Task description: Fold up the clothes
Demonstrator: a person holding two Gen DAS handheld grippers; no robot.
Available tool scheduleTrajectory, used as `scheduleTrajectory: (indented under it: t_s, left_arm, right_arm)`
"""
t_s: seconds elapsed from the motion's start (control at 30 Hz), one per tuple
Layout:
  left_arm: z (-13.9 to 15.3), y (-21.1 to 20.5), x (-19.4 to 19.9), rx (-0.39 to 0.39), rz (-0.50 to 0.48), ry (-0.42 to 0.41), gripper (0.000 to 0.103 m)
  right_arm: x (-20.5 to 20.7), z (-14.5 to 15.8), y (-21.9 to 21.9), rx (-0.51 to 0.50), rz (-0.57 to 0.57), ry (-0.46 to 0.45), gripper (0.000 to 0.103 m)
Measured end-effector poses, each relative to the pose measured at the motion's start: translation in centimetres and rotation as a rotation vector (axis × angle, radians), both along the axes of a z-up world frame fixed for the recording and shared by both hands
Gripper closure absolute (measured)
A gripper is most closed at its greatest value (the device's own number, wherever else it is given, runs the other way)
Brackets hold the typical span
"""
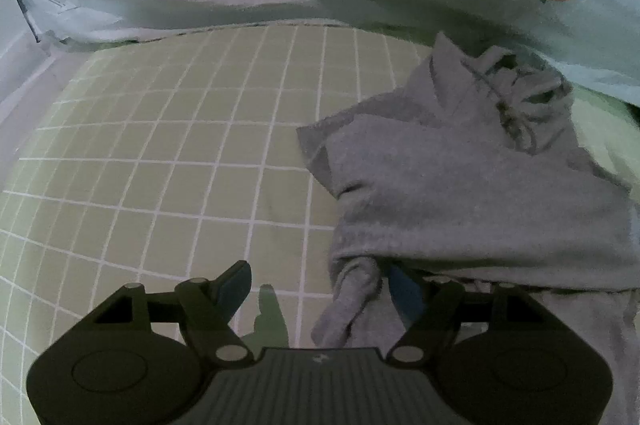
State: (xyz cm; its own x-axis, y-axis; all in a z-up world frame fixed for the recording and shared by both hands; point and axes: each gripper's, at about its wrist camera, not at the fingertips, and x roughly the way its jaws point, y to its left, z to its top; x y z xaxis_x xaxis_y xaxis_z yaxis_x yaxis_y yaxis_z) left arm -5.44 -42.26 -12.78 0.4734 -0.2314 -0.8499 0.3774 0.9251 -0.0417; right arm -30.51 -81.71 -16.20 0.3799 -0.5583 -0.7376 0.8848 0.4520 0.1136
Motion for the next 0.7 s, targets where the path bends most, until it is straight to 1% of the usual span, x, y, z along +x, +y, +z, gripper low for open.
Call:
scheduleTrajectory:
  t_s: [0.13, 0.27, 0.37, 0.5, 0.53, 0.57, 0.6, 0.63, 0.67, 0.7]
  left_arm:
    - [0.8, 1.0, -0.4, -0.029, 0.019, -0.021, 0.025]
    - [1.3, 2.1, -0.8, -0.041, 0.032, -0.025, 0.024]
    - [1.7, 2.8, -1.2, -0.047, 0.028, -0.028, 0.024]
    - [2.6, 3.5, -2.0, -0.043, 0.011, -0.051, 0.024]
    - [2.8, 3.7, -2.2, -0.041, 0.003, -0.059, 0.023]
    - [3.0, 4.0, -2.5, -0.039, -0.010, -0.065, 0.021]
    - [3.1, 4.2, -2.8, -0.037, -0.021, -0.067, 0.019]
    - [3.2, 4.4, -3.0, -0.034, -0.031, -0.068, 0.018]
    - [3.3, 4.6, -3.3, -0.033, -0.040, -0.068, 0.017]
    - [3.3, 4.7, -3.5, -0.034, -0.053, -0.065, 0.016]
  right_arm:
    - [-0.3, 2.2, 1.3, -0.015, 0.008, -0.086, 0.099]
    - [1.1, 4.0, 4.1, -0.025, 0.102, -0.163, 0.099]
    - [3.1, 4.1, 6.8, 0.031, 0.205, -0.225, 0.099]
    - [6.4, 3.9, 11.5, 0.051, 0.378, -0.168, 0.098]
    - [6.8, 3.8, 12.6, 0.052, 0.409, -0.157, 0.093]
    - [7.0, 3.8, 13.4, 0.055, 0.424, -0.149, 0.077]
    - [7.0, 3.8, 14.2, 0.050, 0.429, -0.139, 0.065]
    - [6.8, 3.9, 14.7, 0.029, 0.417, -0.125, 0.043]
    - [6.5, 4.0, 15.3, 0.009, 0.404, -0.110, 0.027]
    - [6.2, 4.2, 15.8, -0.014, 0.386, -0.098, 0.021]
